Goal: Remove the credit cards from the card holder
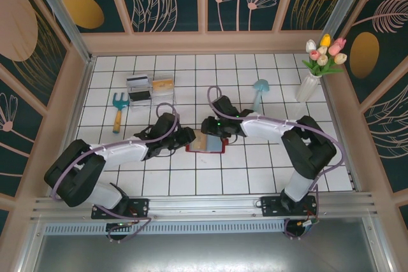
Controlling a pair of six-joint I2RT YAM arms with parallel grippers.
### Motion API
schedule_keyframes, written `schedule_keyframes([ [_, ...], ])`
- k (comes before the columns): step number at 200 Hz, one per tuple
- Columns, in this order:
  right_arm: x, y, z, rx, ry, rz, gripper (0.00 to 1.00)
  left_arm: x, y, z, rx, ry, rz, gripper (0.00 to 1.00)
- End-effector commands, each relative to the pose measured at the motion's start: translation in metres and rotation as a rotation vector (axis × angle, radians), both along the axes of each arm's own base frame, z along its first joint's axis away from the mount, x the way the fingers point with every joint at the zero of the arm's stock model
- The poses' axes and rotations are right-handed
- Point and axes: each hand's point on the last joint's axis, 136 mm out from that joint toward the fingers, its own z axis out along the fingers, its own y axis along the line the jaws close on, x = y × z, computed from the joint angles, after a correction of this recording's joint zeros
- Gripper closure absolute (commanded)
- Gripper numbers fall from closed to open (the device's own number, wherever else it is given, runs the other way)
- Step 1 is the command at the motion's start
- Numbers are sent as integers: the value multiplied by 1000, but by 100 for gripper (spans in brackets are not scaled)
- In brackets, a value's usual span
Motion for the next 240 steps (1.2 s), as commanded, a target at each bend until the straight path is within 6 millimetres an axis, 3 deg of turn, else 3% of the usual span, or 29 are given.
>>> schedule_keyframes([
  [1, -1, -18, -11, -224, -38, -28, 50, 6, 19, 4, -18, -13, 84, 58],
  [35, -7, -1, -12, -305, -55, 32, 39, 6, 44, 5, -29, -23, 147, 56],
  [60, -12, 1, -24, -327, -27, 49, 33, 6, 51, 8, -26, -37, 151, 51],
  [86, -17, 0, -34, -352, -3, 79, 29, 9, 55, 13, 18, -76, 134, 19],
  [109, -23, 6, -43, -335, 20, 117, 27, 11, 64, 15, 58, -100, 160, 2],
  [152, -27, -2, -60, -383, 53, 128, 25, 9, 71, 17, 51, -124, 190, 1],
  [182, -32, -14, -69, -409, 69, 129, 32, 8, 66, 19, 35, -127, 169, 1],
  [206, -34, -22, -72, -396, 79, 129, 40, 9, 56, 24, 10, -124, 125, 3],
  [240, -34, -24, -69, -335, 85, 134, 44, 5, 23, 29, -111, -92, -9, 16],
])
